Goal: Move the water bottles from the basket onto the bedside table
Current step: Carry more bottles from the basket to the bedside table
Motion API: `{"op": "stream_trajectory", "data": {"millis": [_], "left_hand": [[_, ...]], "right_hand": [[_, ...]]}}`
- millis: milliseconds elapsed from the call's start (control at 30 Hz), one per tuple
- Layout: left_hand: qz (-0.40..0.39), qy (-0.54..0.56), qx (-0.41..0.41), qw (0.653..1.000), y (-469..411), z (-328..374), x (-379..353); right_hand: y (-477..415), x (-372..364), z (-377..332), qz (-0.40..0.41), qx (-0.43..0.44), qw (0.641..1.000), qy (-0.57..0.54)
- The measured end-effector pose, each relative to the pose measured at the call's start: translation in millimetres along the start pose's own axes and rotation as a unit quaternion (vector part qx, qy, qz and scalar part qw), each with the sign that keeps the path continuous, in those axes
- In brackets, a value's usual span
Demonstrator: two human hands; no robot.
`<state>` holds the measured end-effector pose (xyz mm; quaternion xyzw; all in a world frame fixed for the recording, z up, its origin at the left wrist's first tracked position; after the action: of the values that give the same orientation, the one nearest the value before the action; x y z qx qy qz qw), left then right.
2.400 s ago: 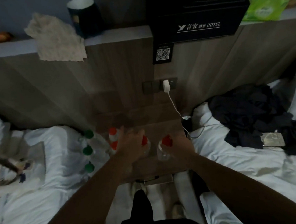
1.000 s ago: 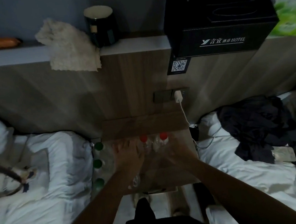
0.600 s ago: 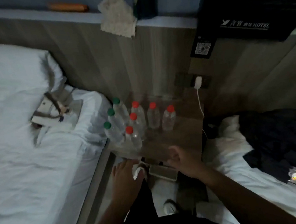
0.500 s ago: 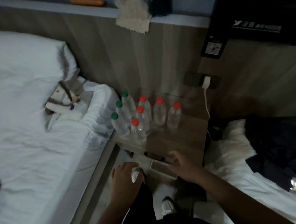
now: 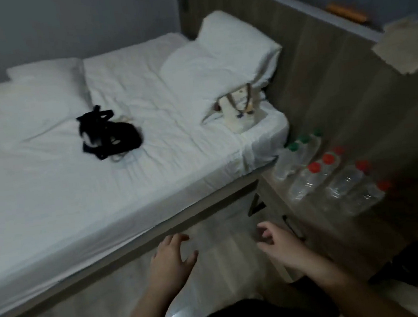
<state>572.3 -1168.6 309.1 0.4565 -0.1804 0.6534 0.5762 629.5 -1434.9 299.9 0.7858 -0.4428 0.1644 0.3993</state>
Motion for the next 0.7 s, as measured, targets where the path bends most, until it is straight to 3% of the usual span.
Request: {"op": "stream_trajectory", "data": {"millis": [400, 700], "left_hand": [[0.120, 0.046, 0.138, 0.982, 100.6, -268.0, 147.0], [0.178, 0.065, 0.225, 0.956, 142.9, -373.9, 200.3]], "right_hand": [[-29.5, -232.7, -268.3, -0.093, 0.188, 0.976, 0.058], [-22.8, -338.8, -381.4, -0.178, 0.268, 0.939, 0.124]]}}
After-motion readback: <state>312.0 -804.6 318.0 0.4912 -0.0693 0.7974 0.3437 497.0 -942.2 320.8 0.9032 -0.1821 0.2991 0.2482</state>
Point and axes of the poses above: each hand's wrist, its own y-axis away from the middle knuckle, its own x-axis out of the back of the hand, z = x × y, the point moved 4 cm from there along -y, towards the middle knuckle, and after that the axes turned 8 degrees about x, right-handed, at the moved point
